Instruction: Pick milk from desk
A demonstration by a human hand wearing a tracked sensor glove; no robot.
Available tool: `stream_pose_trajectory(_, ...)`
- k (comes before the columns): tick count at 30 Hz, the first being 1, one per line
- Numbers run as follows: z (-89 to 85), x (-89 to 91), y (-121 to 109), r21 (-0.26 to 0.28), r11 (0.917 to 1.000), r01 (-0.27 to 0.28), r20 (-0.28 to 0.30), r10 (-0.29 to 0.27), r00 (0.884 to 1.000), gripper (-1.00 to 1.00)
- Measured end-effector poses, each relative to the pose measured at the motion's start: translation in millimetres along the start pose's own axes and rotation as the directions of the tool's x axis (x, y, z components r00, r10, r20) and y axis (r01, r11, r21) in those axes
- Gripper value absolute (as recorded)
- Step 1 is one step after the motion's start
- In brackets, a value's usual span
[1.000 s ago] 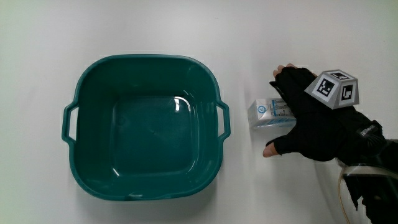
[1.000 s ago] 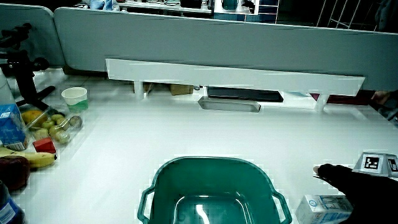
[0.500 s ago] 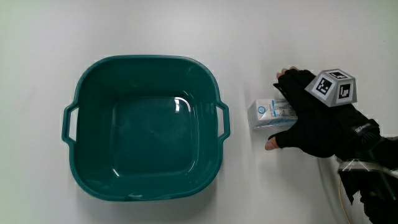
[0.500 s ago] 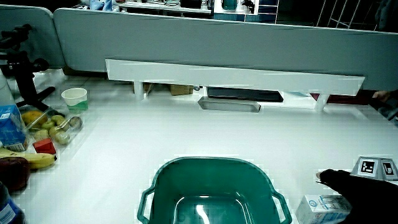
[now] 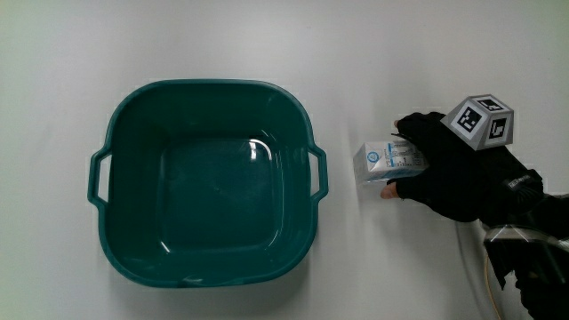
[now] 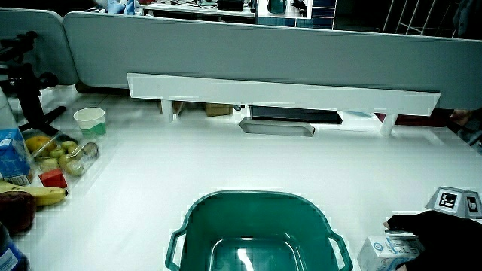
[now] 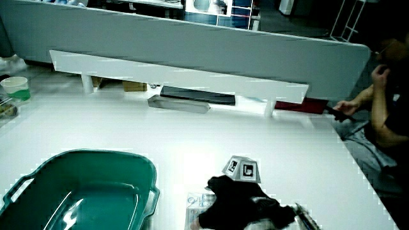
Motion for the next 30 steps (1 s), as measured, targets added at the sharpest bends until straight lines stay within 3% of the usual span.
stream_pose_trajectory(10,1.4,2.0,-0.4,0.039,0.9992,-0.007,0.017,0.006,1.000,0.62)
stream_pose_trajectory(26,2.5,-4.9,-3.5,0.078,0.9962,-0.039,0.098,0.031,0.995,1.00)
stream_pose_trajectory(30,2.0,-7.0,-3.6,0.073,0.9964,-0.043,0.113,0.034,0.993,1.00)
